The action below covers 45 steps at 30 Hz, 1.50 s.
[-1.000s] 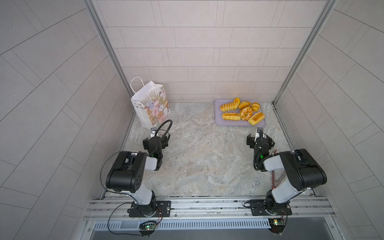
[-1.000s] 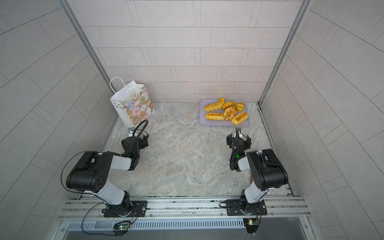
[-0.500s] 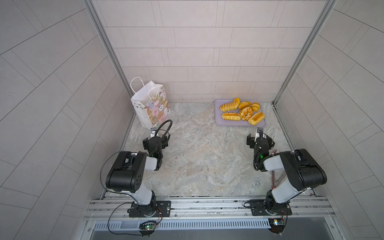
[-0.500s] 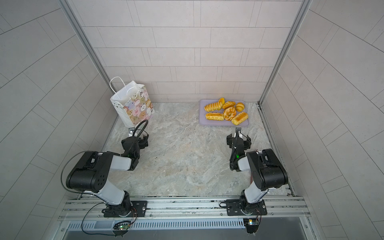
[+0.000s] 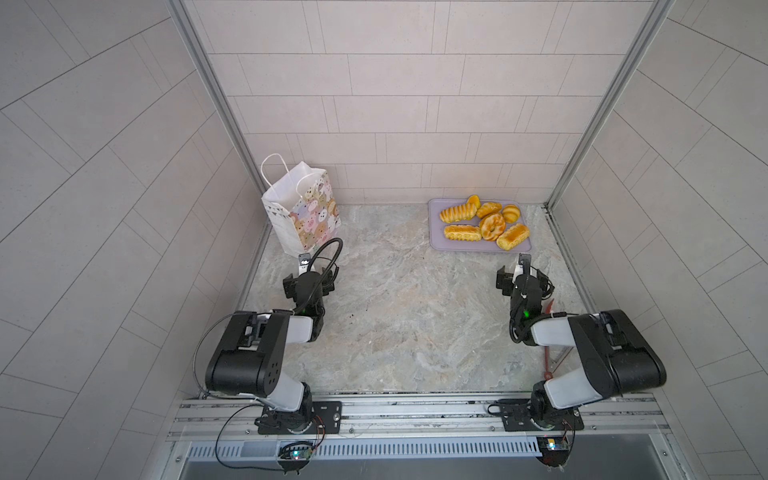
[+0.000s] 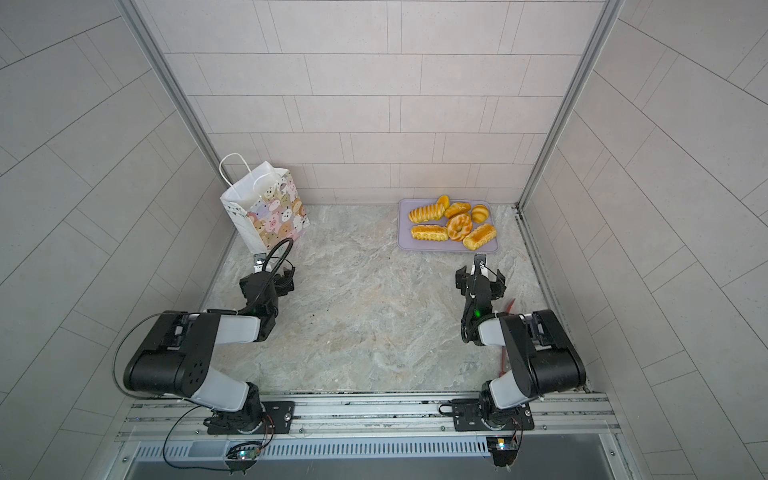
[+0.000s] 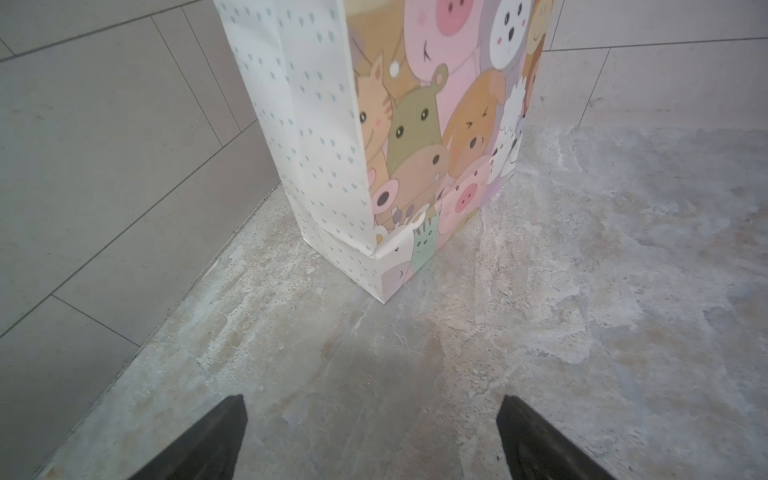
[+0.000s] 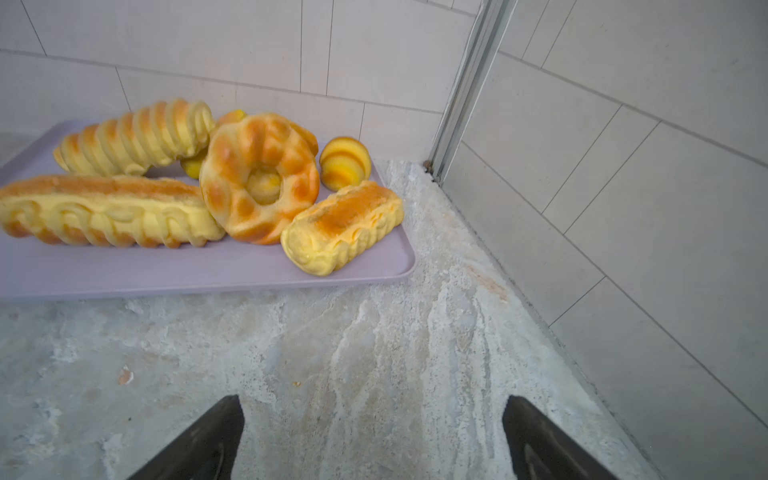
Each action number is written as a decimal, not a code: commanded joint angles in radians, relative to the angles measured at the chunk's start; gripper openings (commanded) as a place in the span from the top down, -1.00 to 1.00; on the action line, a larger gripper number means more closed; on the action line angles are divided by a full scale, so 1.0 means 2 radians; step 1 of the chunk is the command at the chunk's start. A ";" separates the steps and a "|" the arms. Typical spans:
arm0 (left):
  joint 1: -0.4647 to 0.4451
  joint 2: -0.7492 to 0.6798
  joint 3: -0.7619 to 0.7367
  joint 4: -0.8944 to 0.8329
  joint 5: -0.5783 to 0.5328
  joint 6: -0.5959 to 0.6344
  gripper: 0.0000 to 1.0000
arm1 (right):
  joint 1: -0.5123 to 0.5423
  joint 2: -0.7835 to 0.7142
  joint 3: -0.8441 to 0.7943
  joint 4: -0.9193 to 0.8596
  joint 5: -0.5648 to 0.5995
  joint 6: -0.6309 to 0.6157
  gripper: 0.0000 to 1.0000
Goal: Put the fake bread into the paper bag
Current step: 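Reach the left gripper to the bag handle while the right arm nears the tray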
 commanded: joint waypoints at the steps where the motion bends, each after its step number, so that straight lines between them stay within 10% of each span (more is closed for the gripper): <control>1: -0.001 -0.046 0.029 -0.064 -0.026 -0.007 -1.00 | 0.000 -0.081 0.001 -0.062 0.019 0.015 -0.99; 9: 0.000 -0.162 0.103 -0.254 -0.086 -0.126 -1.00 | 0.000 -0.218 0.125 -0.410 0.088 0.177 -0.99; 14: 0.013 -0.186 0.235 -0.476 -0.051 -0.183 -1.00 | -0.001 -0.219 0.237 -0.603 -0.033 0.208 -0.99; 20: 0.065 -0.121 0.391 -0.645 0.138 -0.197 -1.00 | -0.014 -0.272 0.210 -0.595 -0.170 0.266 -0.99; 30: 0.132 -0.024 0.583 -0.762 0.174 -0.196 -0.60 | -0.005 -0.217 0.325 -0.713 -0.287 0.249 -0.81; 45: 0.190 0.148 0.767 -0.756 0.210 -0.145 -0.74 | 0.113 -0.192 0.399 -0.707 -0.341 0.194 -0.72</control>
